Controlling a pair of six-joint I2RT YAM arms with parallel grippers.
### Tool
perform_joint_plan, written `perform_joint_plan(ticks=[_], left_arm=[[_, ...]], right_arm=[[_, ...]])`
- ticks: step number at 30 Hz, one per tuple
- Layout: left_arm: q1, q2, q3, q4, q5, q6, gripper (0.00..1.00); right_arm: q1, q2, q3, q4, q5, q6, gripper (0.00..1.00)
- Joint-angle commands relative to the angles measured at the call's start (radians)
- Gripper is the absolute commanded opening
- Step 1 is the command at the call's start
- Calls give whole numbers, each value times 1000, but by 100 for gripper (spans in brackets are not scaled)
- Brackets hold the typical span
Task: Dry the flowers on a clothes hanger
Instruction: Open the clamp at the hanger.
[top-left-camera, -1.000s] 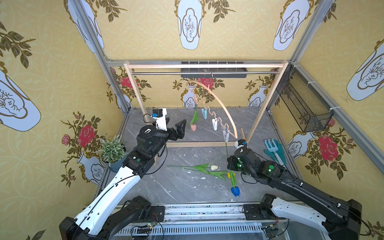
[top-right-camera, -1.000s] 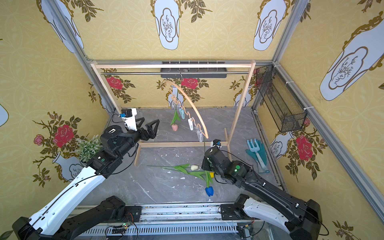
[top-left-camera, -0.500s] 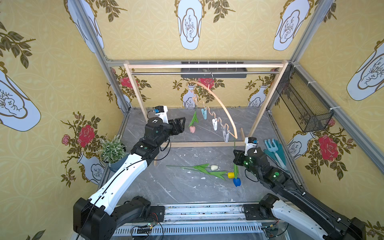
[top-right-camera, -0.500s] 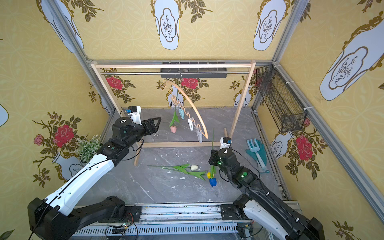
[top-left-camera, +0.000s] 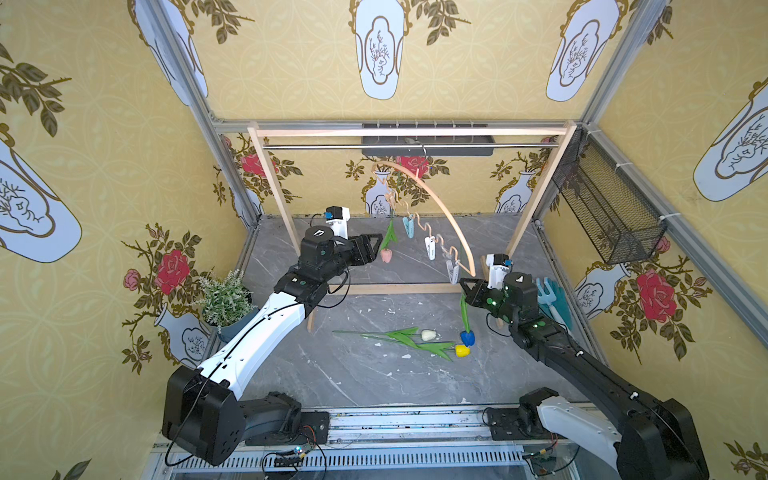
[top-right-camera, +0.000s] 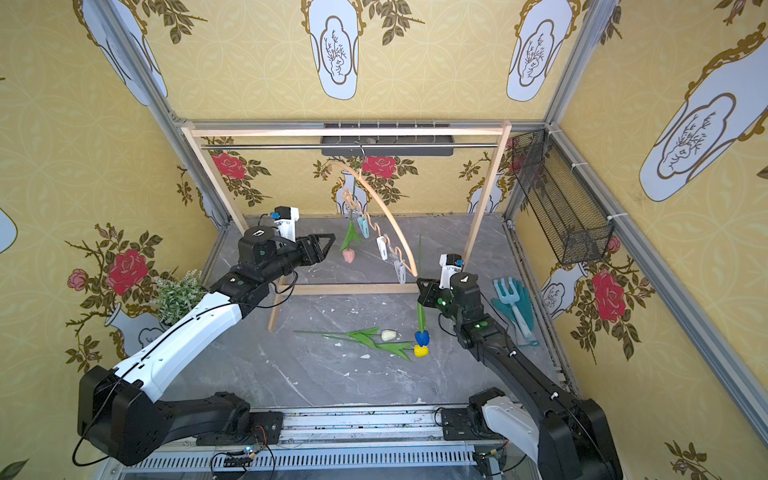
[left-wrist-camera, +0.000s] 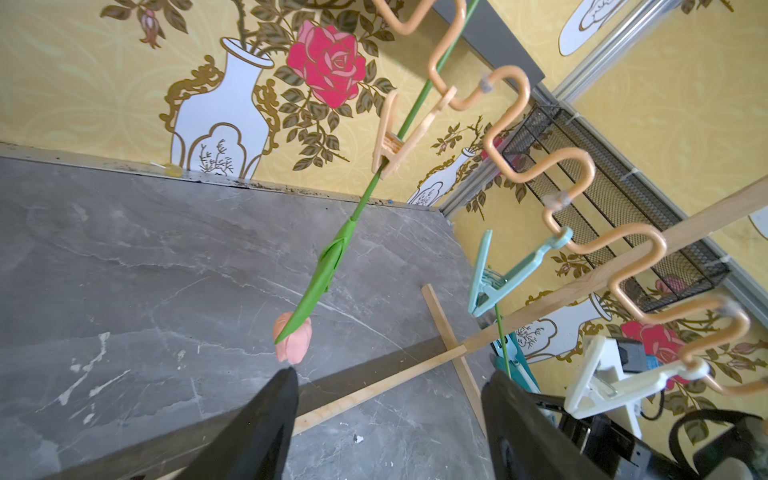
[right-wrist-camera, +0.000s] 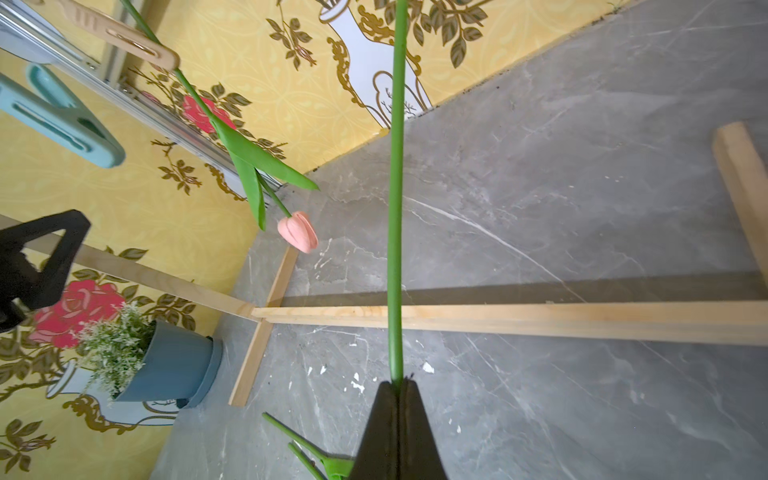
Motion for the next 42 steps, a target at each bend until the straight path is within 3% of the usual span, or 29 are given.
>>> perform_joint_plan(ticks=[1, 18, 30, 42], left_arm=[[-2, 19, 7, 106, 87, 57, 75], [-19, 154, 82, 225, 348, 250, 80], [-16, 282, 213, 183, 391, 287, 70], [-10, 333, 270, 142, 392, 318, 70]], right_arm=[[-2, 20, 2, 168, -115, -4, 0], [-2, 197, 184, 205, -288, -57, 0], [-2, 261, 268, 149, -374, -102, 0], [-2, 313, 347, 90, -441, -132, 0]])
